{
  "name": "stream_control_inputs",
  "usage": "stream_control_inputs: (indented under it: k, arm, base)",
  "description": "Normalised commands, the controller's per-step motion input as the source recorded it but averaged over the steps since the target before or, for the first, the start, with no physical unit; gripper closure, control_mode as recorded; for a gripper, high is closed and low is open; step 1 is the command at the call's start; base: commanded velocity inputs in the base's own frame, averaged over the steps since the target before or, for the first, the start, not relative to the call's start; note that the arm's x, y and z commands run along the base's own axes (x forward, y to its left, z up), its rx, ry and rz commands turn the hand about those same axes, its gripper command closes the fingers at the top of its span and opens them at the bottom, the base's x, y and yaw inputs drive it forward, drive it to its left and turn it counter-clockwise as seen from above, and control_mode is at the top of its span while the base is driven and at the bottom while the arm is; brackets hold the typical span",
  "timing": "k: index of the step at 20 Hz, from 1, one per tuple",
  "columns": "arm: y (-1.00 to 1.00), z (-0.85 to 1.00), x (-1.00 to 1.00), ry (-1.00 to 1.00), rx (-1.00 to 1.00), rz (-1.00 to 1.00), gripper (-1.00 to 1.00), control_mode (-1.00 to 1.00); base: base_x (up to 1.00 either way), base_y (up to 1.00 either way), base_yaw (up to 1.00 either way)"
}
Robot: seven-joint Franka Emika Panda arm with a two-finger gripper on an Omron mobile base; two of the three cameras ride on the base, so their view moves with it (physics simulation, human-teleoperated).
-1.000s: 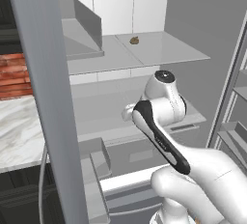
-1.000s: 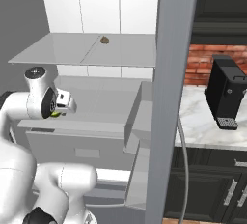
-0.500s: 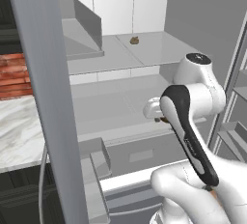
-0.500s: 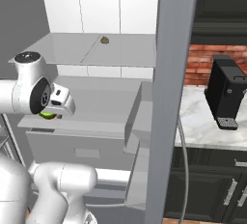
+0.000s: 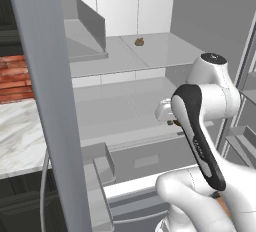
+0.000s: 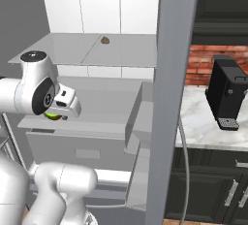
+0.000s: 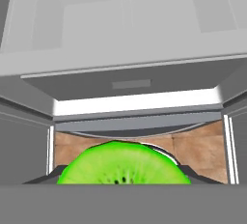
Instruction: Pick up the kiwi and tangerine from the fridge and place one fruit on each plate on the dining counter.
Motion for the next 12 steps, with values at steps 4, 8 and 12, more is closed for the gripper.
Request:
stream_control_inputs:
  k: [4, 8, 12]
  arm:
    - [0.00, 0.00, 0.00, 0.00, 0.00, 0.00, 1.00, -1.00]
    - [0.00, 0.00, -0.03, 0.00, 0.00, 0.00, 1.00, -1.00]
    - [0.00, 0.00, 0.00, 0.00, 0.00, 0.00, 1.00, 1.00]
  base:
    - [0.00, 0.00, 0.00]
    - [0.00, 0.00, 0.00]
    - [-0.87, 0.20, 0.00]
